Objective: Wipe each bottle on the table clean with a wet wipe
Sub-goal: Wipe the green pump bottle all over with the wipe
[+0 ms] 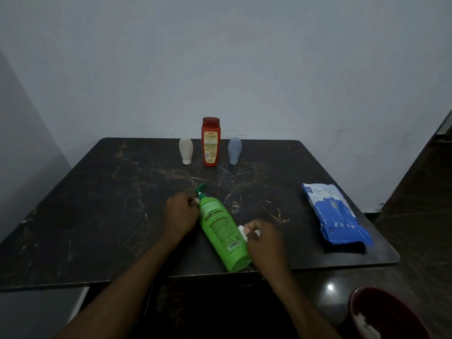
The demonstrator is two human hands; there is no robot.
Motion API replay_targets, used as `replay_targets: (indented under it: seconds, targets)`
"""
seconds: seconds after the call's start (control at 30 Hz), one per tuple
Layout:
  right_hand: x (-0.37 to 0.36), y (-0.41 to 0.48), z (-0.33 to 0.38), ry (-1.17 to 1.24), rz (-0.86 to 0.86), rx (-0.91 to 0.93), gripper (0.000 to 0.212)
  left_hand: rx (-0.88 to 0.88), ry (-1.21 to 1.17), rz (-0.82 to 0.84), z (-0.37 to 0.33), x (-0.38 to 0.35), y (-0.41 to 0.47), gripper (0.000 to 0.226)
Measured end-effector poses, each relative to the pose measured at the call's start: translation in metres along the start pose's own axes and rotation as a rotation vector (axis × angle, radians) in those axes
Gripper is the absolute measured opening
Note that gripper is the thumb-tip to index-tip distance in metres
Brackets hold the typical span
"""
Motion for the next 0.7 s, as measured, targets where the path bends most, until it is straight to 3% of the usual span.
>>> replay_targets:
  seconds: [0.17,0.27,0.37,0.57,0.7]
  targets:
    - [-0.038,-0.018,0.023,0.257,-0.043,-0.018,0.017,-0.073,0.179,0.274,-0.024,-0.022,-0.008,0.04]
    - [-0.057,-0.017,0.035,0.407,0.029,-0.016,0.015,-0.117,0.332,0.362,-0.029,-0.031,-0.016,0.078]
    - [-0.051,-0.011,0.023,0.36,0.032,-0.03,0.013,-0.118,0.436,0.35,-0.017,-0.036,-0.016,0.093]
    - [0.003,0.018,-0.009,0.328,-0.155,-0.021,0.008,-0.221,0.597,0.321,-0.028,-0.042,-0.042,0.109]
    - [0.029,0.039,-0.011,0.092,-0.126,0.078,0.025,-0.339,0.69,0.253,-0.04,-0.038,-0.042,0.092]
Point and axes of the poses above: each hand's wrist, its own y-axis towards the middle knuckle, its own x-axis out of the back of the hand, z = x × y, the point moved 9 cm from there along y, towards the middle knuckle, and after that the axes turned 15 degrees about x, right-handed, at the moved point
